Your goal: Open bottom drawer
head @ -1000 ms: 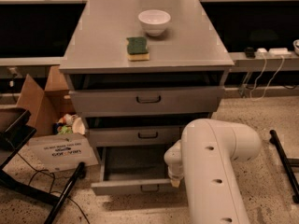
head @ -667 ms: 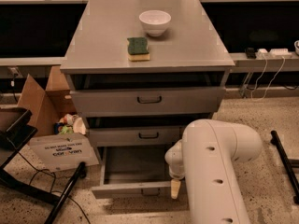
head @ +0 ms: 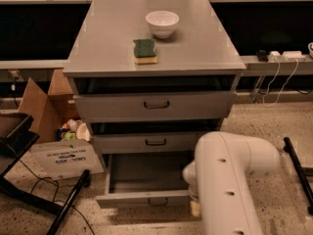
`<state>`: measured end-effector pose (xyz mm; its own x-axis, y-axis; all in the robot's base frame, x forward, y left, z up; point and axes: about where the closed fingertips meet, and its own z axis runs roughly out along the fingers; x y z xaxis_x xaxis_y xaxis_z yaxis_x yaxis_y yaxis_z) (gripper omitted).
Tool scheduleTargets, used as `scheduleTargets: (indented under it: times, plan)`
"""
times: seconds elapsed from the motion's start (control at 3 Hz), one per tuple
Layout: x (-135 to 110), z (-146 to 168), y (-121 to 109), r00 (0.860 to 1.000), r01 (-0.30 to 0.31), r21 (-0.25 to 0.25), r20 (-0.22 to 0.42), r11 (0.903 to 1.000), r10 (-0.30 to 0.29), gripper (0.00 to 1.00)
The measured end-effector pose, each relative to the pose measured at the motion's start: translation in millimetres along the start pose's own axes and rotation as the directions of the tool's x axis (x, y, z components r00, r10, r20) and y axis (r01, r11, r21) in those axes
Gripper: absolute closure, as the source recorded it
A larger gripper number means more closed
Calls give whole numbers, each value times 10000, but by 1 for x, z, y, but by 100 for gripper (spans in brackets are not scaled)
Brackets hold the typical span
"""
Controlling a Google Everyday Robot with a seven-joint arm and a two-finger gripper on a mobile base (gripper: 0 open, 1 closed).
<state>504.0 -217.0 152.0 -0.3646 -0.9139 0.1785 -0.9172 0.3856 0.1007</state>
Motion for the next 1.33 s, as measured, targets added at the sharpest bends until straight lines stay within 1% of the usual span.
scheduleTargets:
  times: [0.33,0.67,1.0,1.33]
  plan:
    - [23,7,11,9982,-451,-312,-418,9985,438,50]
    - [19,7,11,9982,-451,-312,-418,9985,438,73]
    - [27,4,14,9974,-557,-297,-480,9980,543,96]
    - [27,5,15,9974,-557,-299,-481,9980,542,0]
